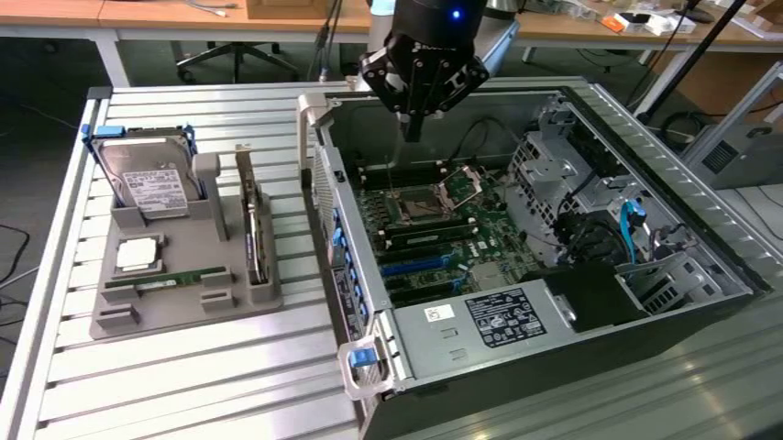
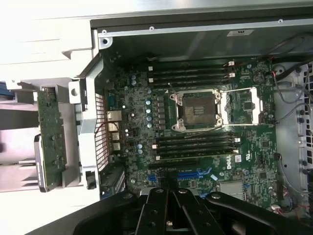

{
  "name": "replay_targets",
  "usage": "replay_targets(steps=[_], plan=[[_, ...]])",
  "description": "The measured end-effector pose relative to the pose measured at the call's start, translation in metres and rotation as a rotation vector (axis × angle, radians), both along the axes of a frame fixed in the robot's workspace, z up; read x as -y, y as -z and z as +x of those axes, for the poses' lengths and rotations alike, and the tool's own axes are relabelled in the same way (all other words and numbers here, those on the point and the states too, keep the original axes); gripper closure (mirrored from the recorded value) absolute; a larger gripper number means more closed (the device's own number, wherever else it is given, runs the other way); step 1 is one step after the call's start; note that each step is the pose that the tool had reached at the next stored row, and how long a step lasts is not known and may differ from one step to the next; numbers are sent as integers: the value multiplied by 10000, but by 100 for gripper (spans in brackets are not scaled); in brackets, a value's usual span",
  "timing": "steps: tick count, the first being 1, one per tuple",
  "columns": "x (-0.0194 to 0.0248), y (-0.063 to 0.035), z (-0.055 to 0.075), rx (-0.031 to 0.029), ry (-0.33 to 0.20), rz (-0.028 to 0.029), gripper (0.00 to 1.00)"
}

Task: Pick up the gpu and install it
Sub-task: 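Reach for the gpu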

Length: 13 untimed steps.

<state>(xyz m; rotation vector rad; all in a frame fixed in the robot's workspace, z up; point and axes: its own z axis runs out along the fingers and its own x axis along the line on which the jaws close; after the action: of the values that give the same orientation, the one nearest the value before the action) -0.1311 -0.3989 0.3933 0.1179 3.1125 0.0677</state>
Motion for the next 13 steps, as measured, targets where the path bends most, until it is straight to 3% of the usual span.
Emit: replay_targets(steps=[13], plan=[[0, 0, -62, 0, 1, 0, 89]])
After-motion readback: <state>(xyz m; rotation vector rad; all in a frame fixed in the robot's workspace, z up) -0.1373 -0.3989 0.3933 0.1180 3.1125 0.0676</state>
